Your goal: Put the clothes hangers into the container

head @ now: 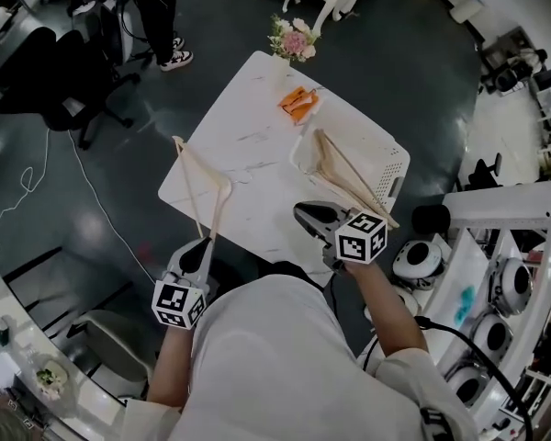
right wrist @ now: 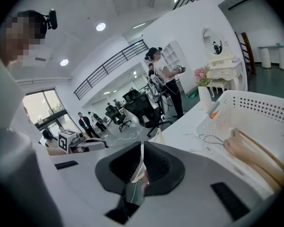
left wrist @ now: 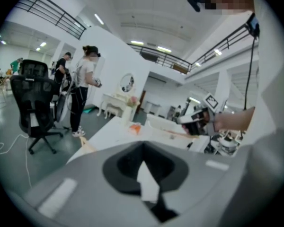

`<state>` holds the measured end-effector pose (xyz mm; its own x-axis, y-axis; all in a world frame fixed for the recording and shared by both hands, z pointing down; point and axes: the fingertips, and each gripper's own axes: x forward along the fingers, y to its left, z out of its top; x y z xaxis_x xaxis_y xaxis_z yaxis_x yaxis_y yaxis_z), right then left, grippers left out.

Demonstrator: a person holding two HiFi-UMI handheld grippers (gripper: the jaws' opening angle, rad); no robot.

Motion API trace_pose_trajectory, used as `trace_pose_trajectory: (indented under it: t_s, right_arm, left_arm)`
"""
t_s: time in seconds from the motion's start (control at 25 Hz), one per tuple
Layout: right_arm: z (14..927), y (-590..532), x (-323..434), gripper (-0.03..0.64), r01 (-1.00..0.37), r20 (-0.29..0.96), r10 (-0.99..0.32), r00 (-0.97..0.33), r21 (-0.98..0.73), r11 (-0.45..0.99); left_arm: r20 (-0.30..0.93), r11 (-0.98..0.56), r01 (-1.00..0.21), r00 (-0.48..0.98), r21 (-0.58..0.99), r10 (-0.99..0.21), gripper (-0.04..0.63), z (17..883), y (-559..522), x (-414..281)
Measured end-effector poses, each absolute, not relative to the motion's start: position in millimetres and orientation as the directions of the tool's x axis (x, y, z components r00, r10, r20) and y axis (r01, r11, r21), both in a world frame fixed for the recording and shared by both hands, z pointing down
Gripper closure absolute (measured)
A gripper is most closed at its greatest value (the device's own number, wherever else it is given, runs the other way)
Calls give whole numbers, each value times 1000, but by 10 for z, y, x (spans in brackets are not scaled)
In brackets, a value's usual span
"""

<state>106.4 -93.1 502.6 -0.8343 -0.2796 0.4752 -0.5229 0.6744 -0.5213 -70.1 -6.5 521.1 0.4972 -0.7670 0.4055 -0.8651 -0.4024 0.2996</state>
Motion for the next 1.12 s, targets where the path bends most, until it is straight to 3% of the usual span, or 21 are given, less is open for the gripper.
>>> trace_pose_trajectory:
  t_s: [0.48, 1.12]
  right_arm:
    - [5072, -599, 603, 614, -474, 417, -264, -870, -560, 679]
    - [5235, -462, 303, 614, -428, 455, -158, -876, -586, 688]
  left_arm:
    - [369, -379, -872, 478, 311, -797, 595, 5107, 41, -776]
    - [350, -294, -904, 397, 312, -849, 595, 5106, 182, -1013]
